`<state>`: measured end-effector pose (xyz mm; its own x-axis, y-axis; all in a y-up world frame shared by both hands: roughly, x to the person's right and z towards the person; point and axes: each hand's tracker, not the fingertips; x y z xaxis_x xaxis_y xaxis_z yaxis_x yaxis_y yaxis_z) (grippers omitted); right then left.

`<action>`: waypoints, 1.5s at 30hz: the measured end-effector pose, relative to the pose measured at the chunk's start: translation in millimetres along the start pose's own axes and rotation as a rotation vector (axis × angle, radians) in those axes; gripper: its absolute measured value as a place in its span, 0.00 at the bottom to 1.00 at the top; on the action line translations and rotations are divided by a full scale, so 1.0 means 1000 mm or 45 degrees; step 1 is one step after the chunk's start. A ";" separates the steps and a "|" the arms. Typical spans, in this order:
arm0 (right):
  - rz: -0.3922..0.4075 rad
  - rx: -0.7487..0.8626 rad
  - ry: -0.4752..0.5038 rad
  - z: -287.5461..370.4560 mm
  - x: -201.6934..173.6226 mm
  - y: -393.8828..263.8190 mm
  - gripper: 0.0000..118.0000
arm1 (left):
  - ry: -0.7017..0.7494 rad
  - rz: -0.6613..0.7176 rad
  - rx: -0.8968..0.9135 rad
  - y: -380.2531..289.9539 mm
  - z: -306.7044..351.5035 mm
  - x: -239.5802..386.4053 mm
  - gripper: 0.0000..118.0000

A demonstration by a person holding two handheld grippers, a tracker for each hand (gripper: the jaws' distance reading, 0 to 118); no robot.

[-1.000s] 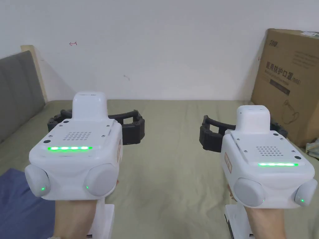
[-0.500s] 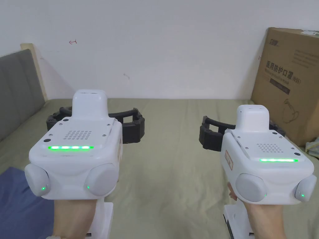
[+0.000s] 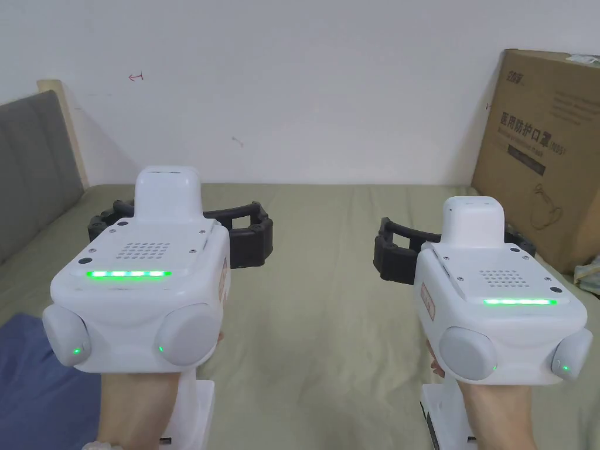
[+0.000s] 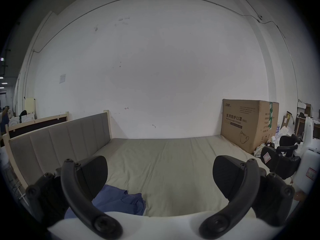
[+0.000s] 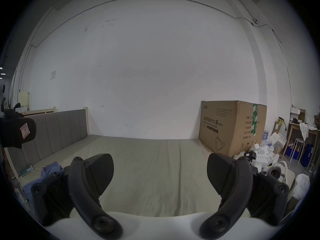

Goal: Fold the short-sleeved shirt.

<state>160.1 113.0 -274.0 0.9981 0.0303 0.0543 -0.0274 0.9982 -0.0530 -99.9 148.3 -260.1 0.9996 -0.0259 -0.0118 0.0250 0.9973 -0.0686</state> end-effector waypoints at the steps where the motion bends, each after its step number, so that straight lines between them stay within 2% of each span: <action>1: -0.001 -0.001 0.000 0.000 0.000 0.000 0.94 | -0.008 0.009 0.000 0.000 0.000 0.000 1.00; 17: -0.008 -0.009 -0.008 -0.001 0.002 -0.001 0.94 | 0.010 -0.035 0.023 -0.001 0.001 0.002 1.00; 30: 0.027 0.004 -0.026 0.000 -0.001 -0.002 0.94 | 0.028 -0.051 0.037 -0.002 0.002 0.002 1.00; 45: -0.014 -0.005 -0.011 -0.001 0.001 -0.002 0.94 | 0.021 -0.026 0.028 -0.003 0.002 -0.003 1.00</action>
<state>160.9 111.4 -274.4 0.9978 0.0197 0.0635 -0.0161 0.9983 -0.0562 -102.9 145.9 -257.7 0.9985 -0.0475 -0.0268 0.0462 0.9978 -0.0470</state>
